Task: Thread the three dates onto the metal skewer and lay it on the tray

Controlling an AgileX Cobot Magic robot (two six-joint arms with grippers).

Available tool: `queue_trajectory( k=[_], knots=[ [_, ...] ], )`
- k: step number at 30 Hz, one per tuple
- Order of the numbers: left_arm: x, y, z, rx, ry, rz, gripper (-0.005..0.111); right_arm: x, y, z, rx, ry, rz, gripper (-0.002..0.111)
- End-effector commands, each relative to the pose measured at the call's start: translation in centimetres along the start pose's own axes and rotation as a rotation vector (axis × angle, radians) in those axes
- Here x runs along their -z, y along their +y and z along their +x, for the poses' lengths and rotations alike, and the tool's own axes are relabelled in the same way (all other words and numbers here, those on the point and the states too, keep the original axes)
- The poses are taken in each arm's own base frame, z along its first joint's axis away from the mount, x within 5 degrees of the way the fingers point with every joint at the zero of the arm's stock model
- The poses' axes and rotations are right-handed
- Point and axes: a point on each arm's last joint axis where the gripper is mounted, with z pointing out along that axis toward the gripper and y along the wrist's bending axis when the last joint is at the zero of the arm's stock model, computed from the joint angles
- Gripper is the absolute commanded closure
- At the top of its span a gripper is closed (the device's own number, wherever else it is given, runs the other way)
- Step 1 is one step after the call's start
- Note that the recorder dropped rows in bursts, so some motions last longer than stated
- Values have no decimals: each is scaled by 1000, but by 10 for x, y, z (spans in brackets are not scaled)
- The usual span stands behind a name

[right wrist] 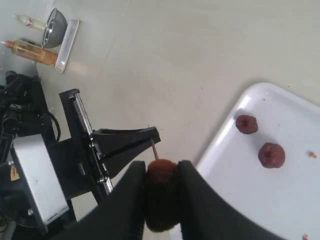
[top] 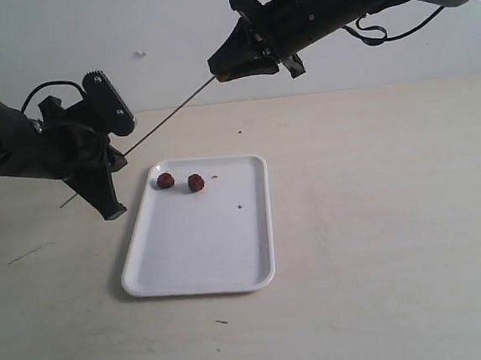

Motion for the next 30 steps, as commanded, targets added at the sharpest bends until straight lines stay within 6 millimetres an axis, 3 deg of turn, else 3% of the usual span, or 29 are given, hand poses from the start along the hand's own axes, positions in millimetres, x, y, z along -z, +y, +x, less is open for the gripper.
queue_trajectory(
  k=[1,11,15,18,30],
  knots=[
    [2,-4,-19,-50,-44,-1,107,2,4,0,15,-3,-8,87],
    [4,6,-31,-53,-76,-33,107,-12,14,4,34,28,-17,83],
    [4,6,-31,-41,-77,-31,107,-12,12,5,43,36,3,49],
    [4,6,-31,-31,-78,-37,107,-12,12,5,53,37,3,35],
    [4,9,-31,24,-80,-59,107,-7,16,1,111,31,26,34]
  ],
)
